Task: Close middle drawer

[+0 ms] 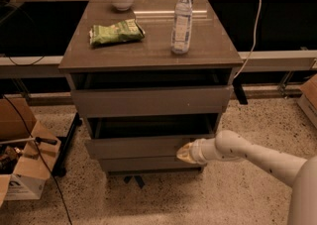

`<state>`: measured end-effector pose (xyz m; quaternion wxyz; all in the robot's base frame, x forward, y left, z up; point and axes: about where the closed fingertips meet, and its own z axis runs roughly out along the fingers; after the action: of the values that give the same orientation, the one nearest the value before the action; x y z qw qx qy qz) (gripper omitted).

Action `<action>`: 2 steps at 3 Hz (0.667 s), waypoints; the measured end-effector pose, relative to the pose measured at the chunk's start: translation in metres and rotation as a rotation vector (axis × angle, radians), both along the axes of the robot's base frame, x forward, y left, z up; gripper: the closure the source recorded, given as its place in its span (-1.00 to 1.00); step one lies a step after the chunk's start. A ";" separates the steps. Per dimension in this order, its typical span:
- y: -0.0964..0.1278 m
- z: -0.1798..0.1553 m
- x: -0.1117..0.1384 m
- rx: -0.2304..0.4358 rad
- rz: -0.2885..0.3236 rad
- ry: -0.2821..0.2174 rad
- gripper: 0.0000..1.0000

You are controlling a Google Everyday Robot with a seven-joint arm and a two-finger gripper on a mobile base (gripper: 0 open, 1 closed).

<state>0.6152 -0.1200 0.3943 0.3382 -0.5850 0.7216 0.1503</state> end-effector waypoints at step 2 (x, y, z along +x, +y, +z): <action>-0.010 0.030 0.048 0.006 -0.039 -0.127 0.00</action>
Offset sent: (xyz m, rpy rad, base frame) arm 0.0713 -0.0187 0.0527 0.0075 -0.2037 -0.0614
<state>0.6632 -0.1300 0.4241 0.3882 -0.5781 0.7095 0.1083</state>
